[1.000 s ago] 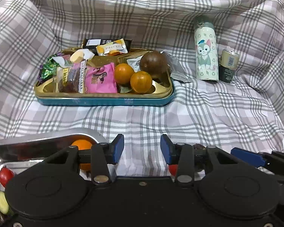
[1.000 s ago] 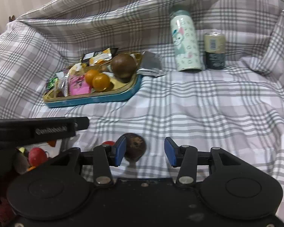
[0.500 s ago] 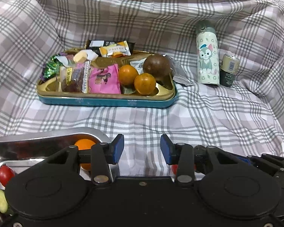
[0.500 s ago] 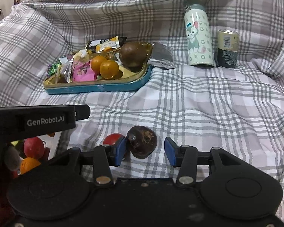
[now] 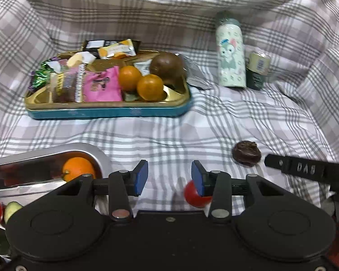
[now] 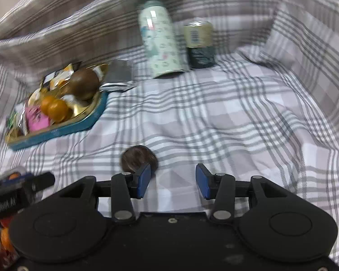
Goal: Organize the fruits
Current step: 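Reach the left tool to the red tomato while the right tool reaches the dark plum, then close the left tool on the red tomato while the right tool grasps the dark plum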
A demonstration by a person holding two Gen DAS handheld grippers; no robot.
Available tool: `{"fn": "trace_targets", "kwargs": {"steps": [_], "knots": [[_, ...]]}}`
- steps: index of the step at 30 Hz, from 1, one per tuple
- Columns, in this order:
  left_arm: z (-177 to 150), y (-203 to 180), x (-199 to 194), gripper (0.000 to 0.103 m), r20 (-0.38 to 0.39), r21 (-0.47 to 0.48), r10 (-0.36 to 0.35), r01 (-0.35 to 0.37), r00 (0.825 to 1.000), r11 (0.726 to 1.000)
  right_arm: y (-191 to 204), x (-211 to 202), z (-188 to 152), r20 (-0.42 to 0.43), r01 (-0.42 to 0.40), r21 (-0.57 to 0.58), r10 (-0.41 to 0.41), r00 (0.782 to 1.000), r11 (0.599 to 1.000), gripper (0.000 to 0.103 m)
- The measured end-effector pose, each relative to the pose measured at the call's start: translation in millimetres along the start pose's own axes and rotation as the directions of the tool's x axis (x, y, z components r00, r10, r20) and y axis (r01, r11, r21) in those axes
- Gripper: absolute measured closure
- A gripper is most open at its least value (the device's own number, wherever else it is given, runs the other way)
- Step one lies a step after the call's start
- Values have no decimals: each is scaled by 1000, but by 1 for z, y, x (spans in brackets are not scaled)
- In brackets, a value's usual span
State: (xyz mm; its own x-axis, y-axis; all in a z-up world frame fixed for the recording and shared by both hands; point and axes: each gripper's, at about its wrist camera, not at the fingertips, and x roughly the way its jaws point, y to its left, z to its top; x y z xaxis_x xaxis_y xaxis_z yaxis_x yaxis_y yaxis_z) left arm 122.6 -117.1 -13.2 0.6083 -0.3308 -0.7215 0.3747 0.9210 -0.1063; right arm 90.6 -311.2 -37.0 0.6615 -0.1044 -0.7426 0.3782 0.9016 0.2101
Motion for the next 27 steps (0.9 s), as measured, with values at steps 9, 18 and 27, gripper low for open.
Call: {"fn": "trace_targets", "kwargs": {"steps": [9, 18, 27], "knots": [[-4, -10, 6, 53, -32, 20, -45, 46, 998, 999, 6, -3, -3, 29, 2, -26, -1, 1000, 1000, 55], [-8, -12, 2, 53, -31, 27, -90, 91, 995, 996, 2, -2, -2, 35, -4, 6, 4, 999, 1000, 55], [-14, -27, 8, 53, -45, 100, -71, 76, 996, 992, 3, -4, -2, 38, -21, 4, 20, 999, 1000, 55]]}}
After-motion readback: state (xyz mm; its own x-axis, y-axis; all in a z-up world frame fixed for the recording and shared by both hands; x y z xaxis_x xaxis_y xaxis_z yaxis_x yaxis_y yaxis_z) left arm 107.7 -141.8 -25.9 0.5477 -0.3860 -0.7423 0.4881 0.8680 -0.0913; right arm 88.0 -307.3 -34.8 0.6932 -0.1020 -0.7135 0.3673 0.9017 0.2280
